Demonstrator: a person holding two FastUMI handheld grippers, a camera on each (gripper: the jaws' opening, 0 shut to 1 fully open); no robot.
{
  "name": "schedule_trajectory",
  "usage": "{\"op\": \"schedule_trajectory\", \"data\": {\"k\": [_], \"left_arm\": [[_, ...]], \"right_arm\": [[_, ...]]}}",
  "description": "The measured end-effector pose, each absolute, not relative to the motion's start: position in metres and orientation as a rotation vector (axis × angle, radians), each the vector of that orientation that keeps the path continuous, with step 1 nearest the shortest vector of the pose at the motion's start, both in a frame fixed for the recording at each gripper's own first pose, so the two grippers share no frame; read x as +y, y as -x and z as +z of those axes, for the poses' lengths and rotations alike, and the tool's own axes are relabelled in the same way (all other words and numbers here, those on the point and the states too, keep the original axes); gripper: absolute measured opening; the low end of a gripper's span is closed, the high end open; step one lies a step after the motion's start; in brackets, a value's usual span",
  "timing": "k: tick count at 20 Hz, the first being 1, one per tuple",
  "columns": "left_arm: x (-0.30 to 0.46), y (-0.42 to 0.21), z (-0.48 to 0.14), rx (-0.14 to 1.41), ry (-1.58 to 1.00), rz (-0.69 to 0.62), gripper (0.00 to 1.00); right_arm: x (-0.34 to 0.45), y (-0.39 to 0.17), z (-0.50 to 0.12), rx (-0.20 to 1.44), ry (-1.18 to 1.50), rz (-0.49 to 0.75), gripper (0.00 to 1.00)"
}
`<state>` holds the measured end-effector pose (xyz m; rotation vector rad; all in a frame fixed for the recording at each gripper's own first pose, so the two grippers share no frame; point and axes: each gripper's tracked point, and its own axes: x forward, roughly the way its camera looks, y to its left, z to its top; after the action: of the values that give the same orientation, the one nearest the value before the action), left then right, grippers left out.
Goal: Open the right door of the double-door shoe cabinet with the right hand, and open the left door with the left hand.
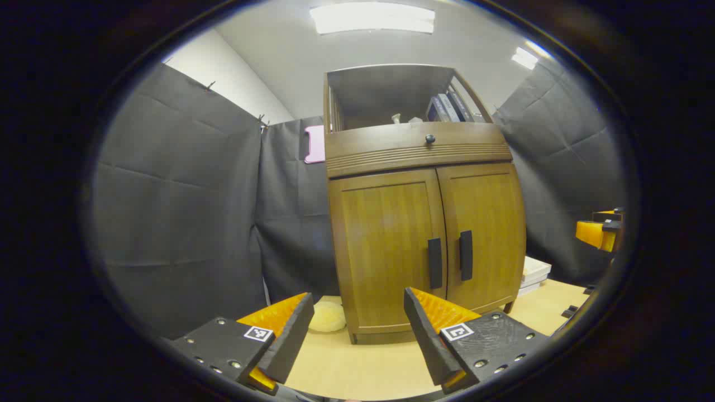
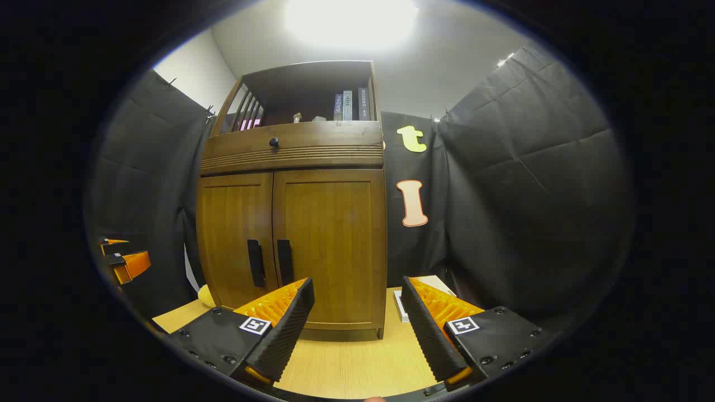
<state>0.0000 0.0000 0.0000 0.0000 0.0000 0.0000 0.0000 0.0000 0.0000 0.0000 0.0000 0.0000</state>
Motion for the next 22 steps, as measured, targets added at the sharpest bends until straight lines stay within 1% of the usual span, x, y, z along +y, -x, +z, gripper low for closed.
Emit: {"op": "schedule_trajectory", "data": {"k": [1,2,3,4,11,12,13,16,18,20,22], "left_arm": [[-0.001,0.000,0.000,0.001,0.000,0.000,0.92],[-0.001,0.000,0.001,0.001,-0.001,0.001,0.93],[-0.001,0.000,0.000,-0.001,-0.003,0.002,0.93],[-0.002,0.000,0.001,-0.001,-0.005,0.002,0.93],[-0.003,0.005,0.005,-0.008,-0.003,0.008,0.93],[-0.003,0.006,0.006,-0.008,-0.005,0.013,0.93],[-0.005,0.006,0.005,-0.005,-0.006,0.016,0.92],[-0.007,0.004,0.007,0.003,-0.010,0.030,0.92],[-0.008,0.005,0.008,0.000,-0.010,0.039,0.92],[-0.010,0.008,0.007,-0.001,-0.023,0.046,0.92],[-0.017,0.006,0.008,0.002,-0.034,0.045,0.93]], "right_arm": [[-0.001,0.000,0.000,-0.001,0.001,0.001,0.99],[-0.002,-0.001,0.001,-0.003,0.002,0.000,0.96],[-0.003,-0.002,0.002,-0.004,0.003,0.000,0.99],[-0.005,-0.001,0.002,-0.006,0.002,0.000,0.96],[-0.013,0.000,0.002,-0.012,0.007,0.002,0.96],[-0.015,0.000,0.001,-0.013,0.009,0.001,0.99],[-0.017,-0.001,0.000,-0.011,0.010,0.004,0.96],[-0.018,-0.003,-0.006,0.003,0.001,0.022,0.96],[-0.018,-0.008,-0.008,0.010,-0.001,0.040,0.99],[-0.017,-0.017,-0.005,-0.001,0.009,0.054,0.96],[-0.016,-0.029,-0.002,-0.004,0.011,0.056,0.96]]}}
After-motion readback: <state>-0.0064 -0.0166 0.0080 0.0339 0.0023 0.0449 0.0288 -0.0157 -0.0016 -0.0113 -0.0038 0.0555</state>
